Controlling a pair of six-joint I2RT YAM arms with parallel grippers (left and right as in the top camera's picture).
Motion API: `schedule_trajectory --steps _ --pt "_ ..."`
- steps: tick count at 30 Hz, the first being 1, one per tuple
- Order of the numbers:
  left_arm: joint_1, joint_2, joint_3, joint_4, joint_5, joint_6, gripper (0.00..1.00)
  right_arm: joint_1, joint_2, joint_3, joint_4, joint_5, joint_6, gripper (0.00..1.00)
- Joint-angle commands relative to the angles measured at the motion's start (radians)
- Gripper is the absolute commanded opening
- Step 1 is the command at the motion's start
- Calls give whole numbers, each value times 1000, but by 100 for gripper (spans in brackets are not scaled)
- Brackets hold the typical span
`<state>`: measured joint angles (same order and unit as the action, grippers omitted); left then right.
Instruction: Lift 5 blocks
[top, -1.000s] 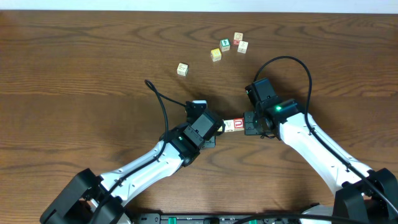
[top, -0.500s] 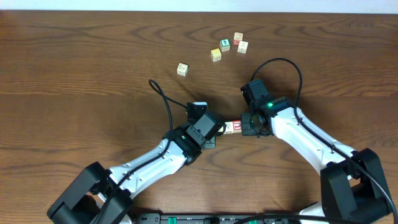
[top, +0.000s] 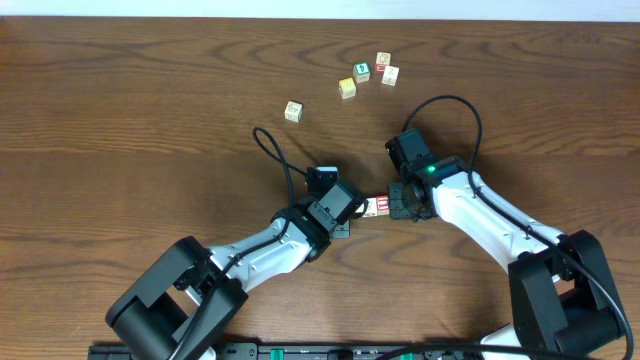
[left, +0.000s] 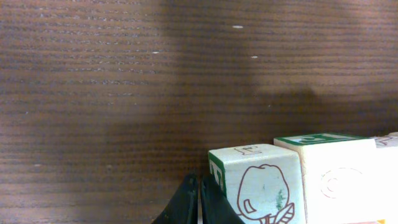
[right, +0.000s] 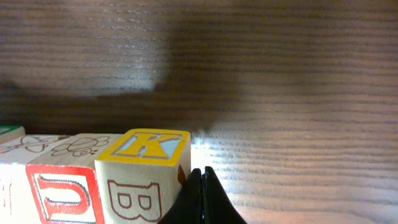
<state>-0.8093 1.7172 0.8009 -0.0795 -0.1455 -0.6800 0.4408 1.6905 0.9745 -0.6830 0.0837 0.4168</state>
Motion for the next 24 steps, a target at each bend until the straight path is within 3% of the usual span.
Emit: schedule_trajectory --steps 1,14,24 --pt "-83 -5 69 86 213 10 7 58 -2 -7 60 -335 2 1" --pt "-83 -3 69 64 201 10 10 58 -2 -84 118 -323 6 2" --pt "-83 -3 69 -64 63 11 14 56 -2 -86 101 -197 5 3"
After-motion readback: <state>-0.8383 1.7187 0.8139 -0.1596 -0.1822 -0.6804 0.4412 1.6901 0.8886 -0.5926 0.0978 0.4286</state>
